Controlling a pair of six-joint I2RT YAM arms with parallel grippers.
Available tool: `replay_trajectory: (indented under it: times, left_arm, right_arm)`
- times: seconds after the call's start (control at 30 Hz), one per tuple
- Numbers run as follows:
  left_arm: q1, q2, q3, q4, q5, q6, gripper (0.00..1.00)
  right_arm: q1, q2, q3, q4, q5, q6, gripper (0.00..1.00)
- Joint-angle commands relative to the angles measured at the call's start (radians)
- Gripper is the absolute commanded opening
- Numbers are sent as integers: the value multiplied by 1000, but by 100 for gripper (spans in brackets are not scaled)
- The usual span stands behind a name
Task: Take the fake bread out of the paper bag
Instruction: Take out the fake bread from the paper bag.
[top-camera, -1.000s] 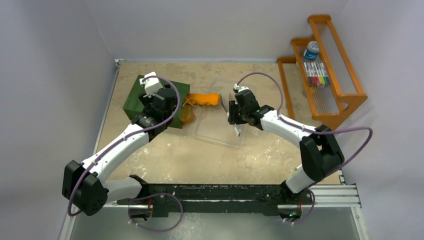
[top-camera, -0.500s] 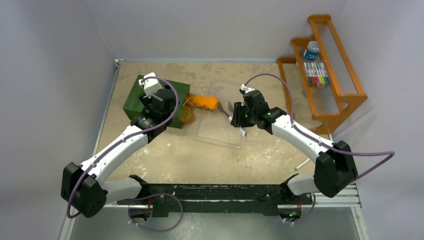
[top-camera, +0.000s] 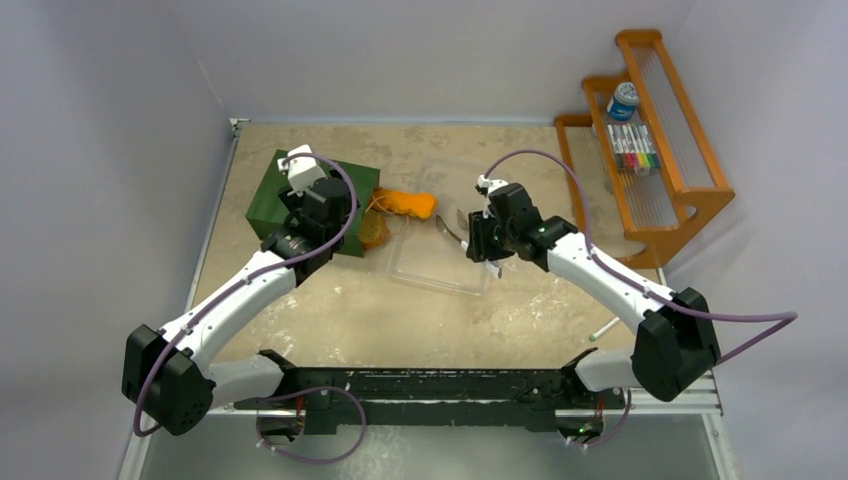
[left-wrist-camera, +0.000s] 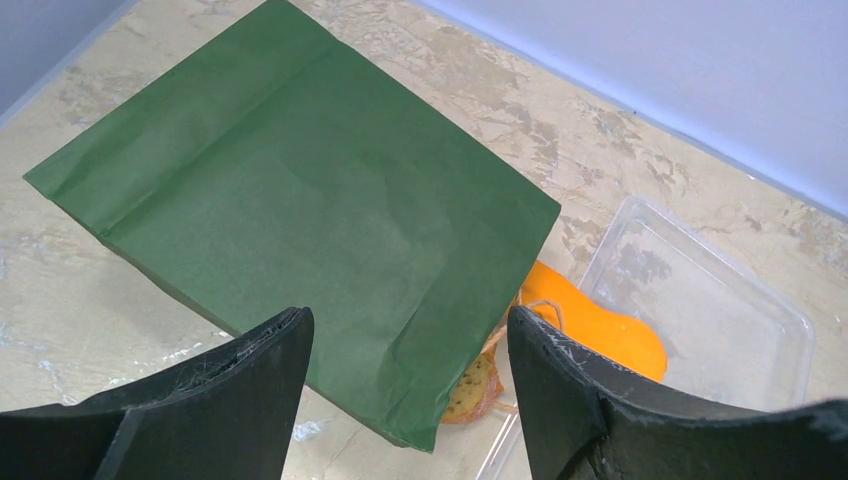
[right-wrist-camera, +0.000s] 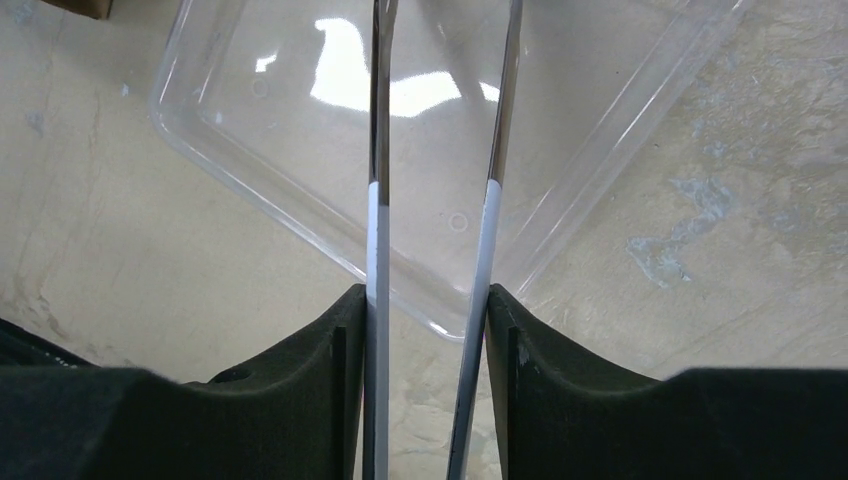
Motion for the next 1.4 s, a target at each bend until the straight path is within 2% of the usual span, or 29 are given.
replay_trajectory:
  times: [0.0, 0.33, 0.7, 1.37]
  left_arm:
    - [9, -18, 9, 23, 5, -23, 70]
    - [9, -18, 7, 18, 6, -45, 70]
    - [9, -20, 12, 7, 6, -46, 69]
    - [9, 5, 18, 23, 13, -24, 69]
  right_arm:
    - [2, -3, 69, -18, -28, -88, 45]
    - [14, 33, 117, -33, -65, -176, 46]
    - [38, 66, 176, -37, -72, -183, 48]
    - [48, 171, 297, -37, 28, -194, 52]
